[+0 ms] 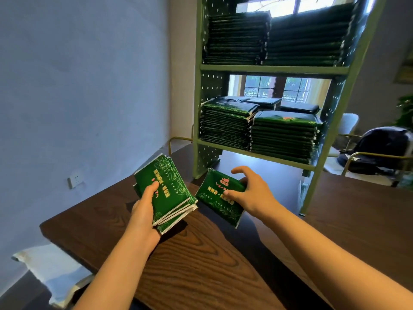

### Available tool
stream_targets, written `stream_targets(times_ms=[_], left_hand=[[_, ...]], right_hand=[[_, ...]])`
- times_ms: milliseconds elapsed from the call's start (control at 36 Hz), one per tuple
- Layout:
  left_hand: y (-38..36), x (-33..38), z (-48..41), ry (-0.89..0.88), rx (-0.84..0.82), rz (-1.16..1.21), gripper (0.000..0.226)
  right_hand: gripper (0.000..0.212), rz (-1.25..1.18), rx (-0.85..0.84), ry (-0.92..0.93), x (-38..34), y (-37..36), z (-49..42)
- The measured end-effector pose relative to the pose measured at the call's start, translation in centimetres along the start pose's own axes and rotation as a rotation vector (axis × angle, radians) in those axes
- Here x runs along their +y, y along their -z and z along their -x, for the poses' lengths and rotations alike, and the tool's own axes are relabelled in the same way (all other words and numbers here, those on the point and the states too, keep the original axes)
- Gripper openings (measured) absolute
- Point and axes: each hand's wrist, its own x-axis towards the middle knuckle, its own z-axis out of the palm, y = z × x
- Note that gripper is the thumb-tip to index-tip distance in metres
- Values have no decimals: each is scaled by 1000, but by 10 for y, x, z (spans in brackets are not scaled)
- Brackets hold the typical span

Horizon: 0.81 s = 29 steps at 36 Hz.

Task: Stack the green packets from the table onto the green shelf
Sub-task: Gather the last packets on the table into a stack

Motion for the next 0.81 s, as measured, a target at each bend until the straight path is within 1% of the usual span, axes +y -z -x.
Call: stream_targets(times_ms=[28, 83, 167, 250, 333, 417, 472, 528, 583, 639, 694, 750, 806], left_hand=[[0, 0, 1, 0, 6, -23, 43], [-1, 1, 6, 0, -1, -92, 46], [-4, 1, 16, -9, -56, -226, 37], [-9, 0, 27, -29, -106, -380, 27], [-15, -3, 36, -9, -166, -478, 14], [-23, -7, 43, 2, -220, -559, 9], [-29, -11, 45, -9, -257, -617, 7], [-37, -14, 49, -11, -307, -665, 6], [-44, -18, 55, -5, -361, -708, 9], [-49, -25, 60, -6, -405, -759, 19], [-54, -31, 65, -17, -453, -834, 28], [-60, -37, 72, -16, -517, -905, 28], [-66, -41, 79, 2, -563, -936, 30]], right_hand=[[54, -38, 33, 9, 2, 4, 6], [63, -127, 82, 13, 4, 14, 20], [82, -269, 125, 15, 5, 32, 40], [89, -330, 141, 13, 6, 49, 58], [88, -438, 86, 7, 8, 62, 72], [87, -565, -41, -12, 9, 72, 82], [90, -557, -124, -19, 11, 76, 86], [83, -586, -162, -11, 9, 83, 92], [78, -503, -219, 62, 5, 90, 98], [76, -370, -260, 115, 0, 96, 105], [79, -242, -288, 156, -7, 98, 110], [85, -128, -281, 178, -11, 99, 113], [89, -66, -276, 211, -16, 101, 117]])
